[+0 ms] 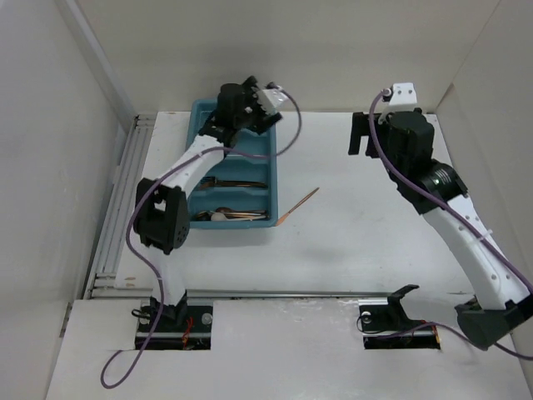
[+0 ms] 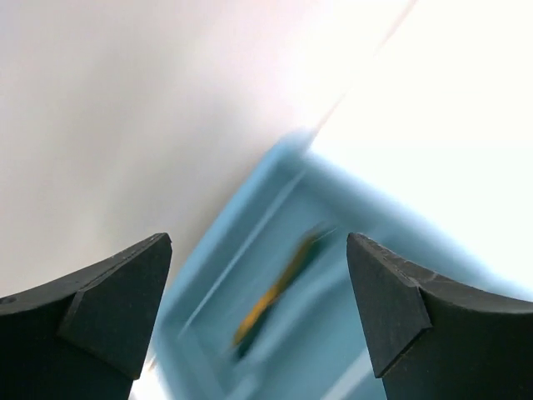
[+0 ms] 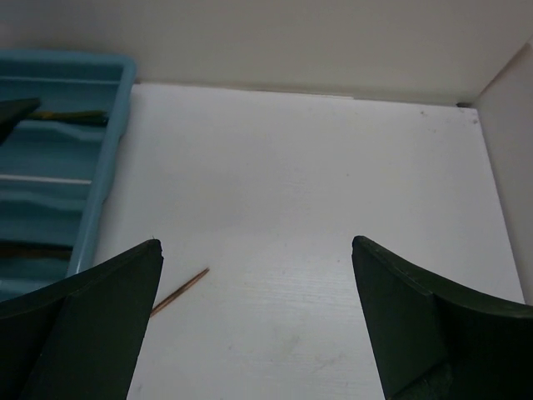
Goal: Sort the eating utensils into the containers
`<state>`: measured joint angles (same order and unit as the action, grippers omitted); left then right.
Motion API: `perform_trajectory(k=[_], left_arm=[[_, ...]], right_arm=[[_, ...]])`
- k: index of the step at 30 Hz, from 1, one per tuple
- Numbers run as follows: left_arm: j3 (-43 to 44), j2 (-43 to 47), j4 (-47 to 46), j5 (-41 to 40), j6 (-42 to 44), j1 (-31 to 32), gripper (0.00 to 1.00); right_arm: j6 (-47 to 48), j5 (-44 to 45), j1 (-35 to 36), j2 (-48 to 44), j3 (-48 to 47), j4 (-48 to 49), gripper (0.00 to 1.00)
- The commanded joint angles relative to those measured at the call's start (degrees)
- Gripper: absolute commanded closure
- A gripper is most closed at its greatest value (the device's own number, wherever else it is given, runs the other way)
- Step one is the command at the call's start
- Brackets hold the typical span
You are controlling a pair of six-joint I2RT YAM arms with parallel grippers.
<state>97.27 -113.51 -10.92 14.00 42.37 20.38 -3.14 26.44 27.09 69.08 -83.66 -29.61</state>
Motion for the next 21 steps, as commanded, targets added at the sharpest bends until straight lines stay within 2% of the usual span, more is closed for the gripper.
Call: perform_trajectory(k=[1,2,5,6,10,14,19,21], left_arm=[[1.16,7.43,19.05,8.39,-4.38,10.71,0.15],[1.16,6.47,25.44,9.98,-6.49,12.65,0.15],[1.16,2.52,32.17,11.84,-14.75,19.24,0.15],[3.51,-1.49,35.23,11.84,-16.77,21.35,0.15],[9.84,-10.57,36.93,7.11,-25.39,22.60,0.14],[10.39,-11.99,31.76,-2.37,-25.50,23.82,0.14],[12.85,-15.94,32.88,-5.82,-23.03,24.35,0.16],[15.31,-18.40,34.90,-5.83,-24.26,24.35,0.20]], right_arm=[[-2.39,-8.84,0.33,-4.64,2.70,-7.64,0.00],[-3.01,-8.86,0.33,-7.70,3.32,-8.53,0.00],[-4.24,-9.47,-0.20,-13.07,6.39,-11.34,0.00],[-4.25,-9.47,-0.20,-16.49,7.01,-11.96,0.00],[-4.25,-8.07,-0.20,-22.31,8.25,-16.18,0.00],[-4.25,-5.96,-0.20,-24.25,8.25,-19.17,0.00],[-4.25,-5.96,-0.20,-25.49,8.25,-20.23,0.00],[-4.25,-5.96,-0.20,-26.01,8.25,-20.84,0.00]])
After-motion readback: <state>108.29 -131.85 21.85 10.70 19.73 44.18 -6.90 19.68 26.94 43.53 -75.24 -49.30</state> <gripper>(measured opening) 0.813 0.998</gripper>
